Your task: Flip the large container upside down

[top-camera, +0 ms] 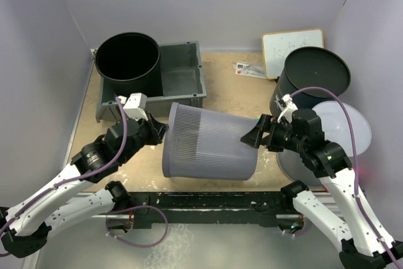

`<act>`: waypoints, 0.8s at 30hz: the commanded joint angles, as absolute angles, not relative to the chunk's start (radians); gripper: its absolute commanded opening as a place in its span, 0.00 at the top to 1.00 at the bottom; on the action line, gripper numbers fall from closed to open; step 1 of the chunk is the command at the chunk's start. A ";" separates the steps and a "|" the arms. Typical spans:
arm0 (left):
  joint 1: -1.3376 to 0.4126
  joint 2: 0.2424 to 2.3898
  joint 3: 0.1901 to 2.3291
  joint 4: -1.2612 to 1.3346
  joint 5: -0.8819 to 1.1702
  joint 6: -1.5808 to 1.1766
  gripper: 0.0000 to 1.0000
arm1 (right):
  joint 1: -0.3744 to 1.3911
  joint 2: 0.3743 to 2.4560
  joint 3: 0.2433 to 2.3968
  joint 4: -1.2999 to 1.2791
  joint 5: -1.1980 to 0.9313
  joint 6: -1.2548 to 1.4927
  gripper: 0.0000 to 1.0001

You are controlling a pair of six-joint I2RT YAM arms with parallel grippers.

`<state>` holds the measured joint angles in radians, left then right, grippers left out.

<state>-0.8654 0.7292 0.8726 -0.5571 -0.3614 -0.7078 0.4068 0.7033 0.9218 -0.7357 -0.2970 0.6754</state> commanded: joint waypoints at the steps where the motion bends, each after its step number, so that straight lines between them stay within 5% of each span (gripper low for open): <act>1: -0.868 0.705 0.838 -0.585 -0.390 -0.727 1.00 | 0.411 0.680 0.876 -0.743 -0.247 0.715 0.11; 9: -0.868 0.729 0.813 -0.574 -0.366 -0.720 1.00 | 0.411 0.671 0.835 -0.729 -0.253 0.714 0.11; 24: -0.868 0.848 0.713 -0.467 -0.294 -0.737 1.00 | 0.411 0.629 1.009 -0.509 -0.631 0.722 0.15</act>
<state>-0.8505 0.7872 0.7853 -0.3954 -0.4473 -0.7216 0.4034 0.6323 0.8925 -0.6994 -0.4377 0.6998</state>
